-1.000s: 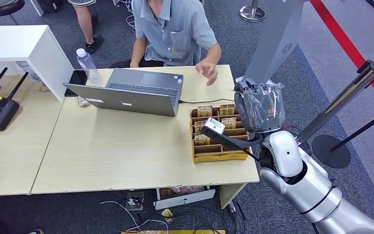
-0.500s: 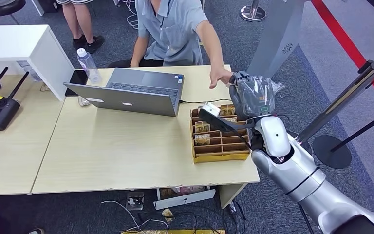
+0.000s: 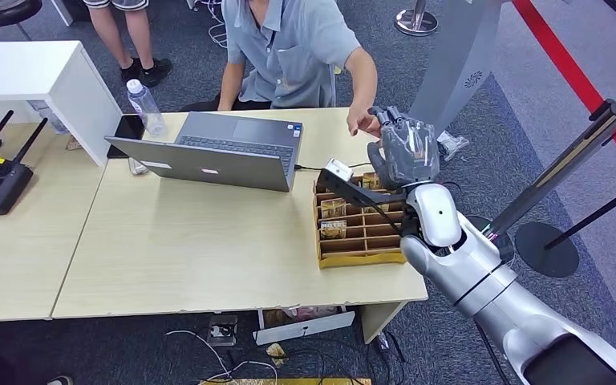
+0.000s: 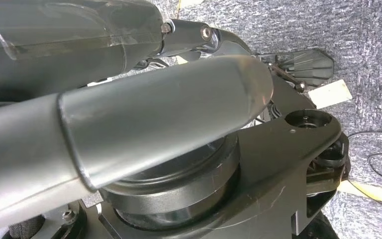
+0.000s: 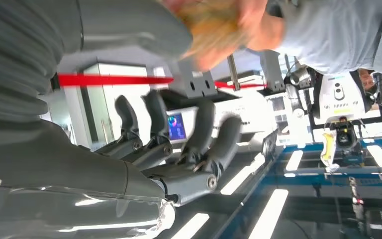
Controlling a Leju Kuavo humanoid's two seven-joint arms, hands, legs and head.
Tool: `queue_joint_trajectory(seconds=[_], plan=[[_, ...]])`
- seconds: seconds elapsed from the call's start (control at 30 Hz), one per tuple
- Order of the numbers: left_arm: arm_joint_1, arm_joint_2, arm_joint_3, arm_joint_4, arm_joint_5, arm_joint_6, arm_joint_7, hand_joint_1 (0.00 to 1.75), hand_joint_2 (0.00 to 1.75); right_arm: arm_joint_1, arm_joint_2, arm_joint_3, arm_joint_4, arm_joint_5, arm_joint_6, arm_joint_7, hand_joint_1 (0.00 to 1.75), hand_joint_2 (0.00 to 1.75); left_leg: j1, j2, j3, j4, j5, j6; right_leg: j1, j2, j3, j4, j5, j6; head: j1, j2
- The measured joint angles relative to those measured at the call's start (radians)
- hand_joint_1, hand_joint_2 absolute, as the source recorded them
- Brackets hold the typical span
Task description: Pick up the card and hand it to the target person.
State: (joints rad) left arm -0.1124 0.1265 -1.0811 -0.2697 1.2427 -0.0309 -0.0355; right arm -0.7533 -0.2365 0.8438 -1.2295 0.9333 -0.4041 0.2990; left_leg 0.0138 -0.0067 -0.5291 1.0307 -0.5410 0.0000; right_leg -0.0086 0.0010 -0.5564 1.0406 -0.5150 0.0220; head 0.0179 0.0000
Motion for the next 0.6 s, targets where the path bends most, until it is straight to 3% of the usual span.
queue_joint_trajectory(seconds=[0.17,0.27,0.43,0.6], plan=[[0.000,-0.001,0.000,0.000,0.019,0.006,0.000,0.00,0.00,0.063,0.004,-0.005,-0.042,-0.104,-0.028,-0.024,0.00,1.75,0.000,0.000,0.000,0.000,0.000,0.000,0.000,0.000,0.000,0.000,0.000,0.000,0.000,0.000],[0.001,-0.003,0.000,0.000,0.037,0.015,-0.002,0.00,0.00,0.113,0.007,-0.024,-0.086,-0.255,-0.046,-0.063,0.00,1.75,0.000,0.000,0.001,0.000,0.000,0.000,0.000,0.000,0.000,0.000,0.000,0.000,0.000,0.000],[0.004,-0.007,0.003,0.000,0.077,0.035,-0.017,0.00,0.00,0.271,-0.003,-0.070,-0.226,-0.545,-0.060,-0.115,0.00,1.75,0.000,0.000,0.001,0.000,0.000,0.000,0.000,0.000,0.000,-0.001,0.000,0.000,0.000,0.000],[0.009,-0.010,0.005,0.000,0.097,0.047,-0.030,0.00,0.00,0.439,-0.026,-0.121,-0.352,-0.649,-0.107,-0.169,0.00,1.75,0.000,0.001,0.000,0.000,-0.001,0.000,0.000,0.000,-0.001,-0.001,0.000,0.000,0.000,0.000]])
